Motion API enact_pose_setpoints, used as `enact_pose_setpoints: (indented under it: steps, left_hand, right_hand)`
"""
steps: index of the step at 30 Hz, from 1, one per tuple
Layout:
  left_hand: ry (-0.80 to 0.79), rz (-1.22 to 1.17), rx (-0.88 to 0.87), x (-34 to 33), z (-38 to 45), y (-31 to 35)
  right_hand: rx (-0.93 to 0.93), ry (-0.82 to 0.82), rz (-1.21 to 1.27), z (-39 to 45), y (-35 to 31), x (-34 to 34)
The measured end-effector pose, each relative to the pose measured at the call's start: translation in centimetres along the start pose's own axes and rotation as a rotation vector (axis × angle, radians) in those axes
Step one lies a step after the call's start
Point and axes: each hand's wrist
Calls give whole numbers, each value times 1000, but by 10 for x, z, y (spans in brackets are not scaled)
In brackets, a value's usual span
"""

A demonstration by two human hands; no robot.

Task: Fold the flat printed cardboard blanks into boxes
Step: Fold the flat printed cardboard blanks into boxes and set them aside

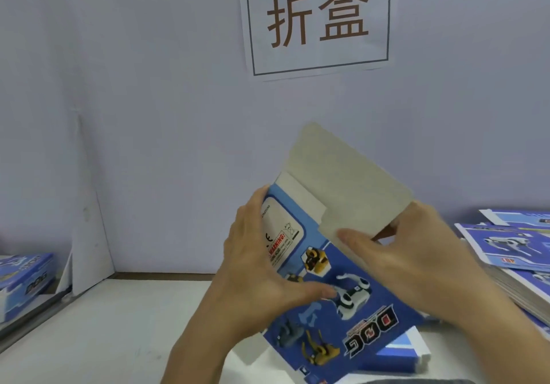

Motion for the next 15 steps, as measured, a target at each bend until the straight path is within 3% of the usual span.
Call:
enact_pose_setpoints:
  steps: [7,15]
  left_hand:
    - [12,51,-60,-13,-2,6]
    - [47,-6,-98,-12,0,4]
  right_hand:
    - [-109,276,-93,6,8,-4]
    - [-144,213,7,6,11,-3]
Point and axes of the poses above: each hand's wrist, its own z-axis towards the middle knuckle, its own x-axis out of the back of the hand, y = z × x
